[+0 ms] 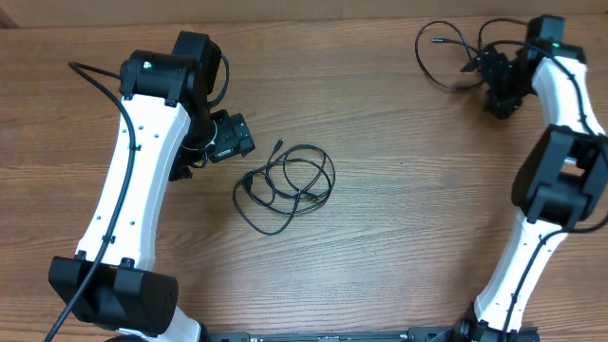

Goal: Untangle cables

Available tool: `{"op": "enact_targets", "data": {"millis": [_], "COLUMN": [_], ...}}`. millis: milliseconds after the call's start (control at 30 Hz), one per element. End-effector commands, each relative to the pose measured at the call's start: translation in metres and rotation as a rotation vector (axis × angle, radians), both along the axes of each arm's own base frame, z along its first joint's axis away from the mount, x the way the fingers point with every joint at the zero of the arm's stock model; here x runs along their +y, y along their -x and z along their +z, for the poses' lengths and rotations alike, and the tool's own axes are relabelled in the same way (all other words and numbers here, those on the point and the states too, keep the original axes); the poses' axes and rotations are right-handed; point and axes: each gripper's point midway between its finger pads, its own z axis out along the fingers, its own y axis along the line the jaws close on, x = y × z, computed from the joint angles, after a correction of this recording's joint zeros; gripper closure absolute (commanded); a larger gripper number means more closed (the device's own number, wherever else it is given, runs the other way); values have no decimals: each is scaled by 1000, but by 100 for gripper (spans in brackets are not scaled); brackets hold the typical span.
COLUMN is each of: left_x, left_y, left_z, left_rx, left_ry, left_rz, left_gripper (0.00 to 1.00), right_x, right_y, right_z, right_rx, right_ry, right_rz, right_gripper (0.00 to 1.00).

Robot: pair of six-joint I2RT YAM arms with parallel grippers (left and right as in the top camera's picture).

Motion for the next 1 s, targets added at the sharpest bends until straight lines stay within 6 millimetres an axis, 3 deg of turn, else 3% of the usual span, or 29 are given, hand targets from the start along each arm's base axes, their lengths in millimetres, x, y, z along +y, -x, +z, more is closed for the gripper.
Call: {"op": "enact_targets", "data": {"millis": [0,100,233,400,567,767,967], "left_x": [-4,-4,-4,-4,-4,-4,-4], "left_y": [1,1,1,1,1,1,1], "left_z": [-2,-2,-2,-2,-2,-2,-2], "left_rx": [7,7,7,7,7,7,7], "left_ry": [9,9,9,9,9,9,9], "left_rz": [-1,-1,-1,-1,-1,-1,-1], "left_gripper": [0,0,1,0,0,0,0], "right_x": [-7,2,38,76,124,185,236], "right_y": [3,19,46,83,114,147,166], "right_z": [96,135,182,219,229,218,215], "right_rx": [-167,-207,-261,-264,-225,-133,-125], "right_ry": [84,83,12,12,7,9,22], "right_rz": [48,81,183,278,428,632,801], "right_gripper": [0,0,0,0,0,0,0]}}
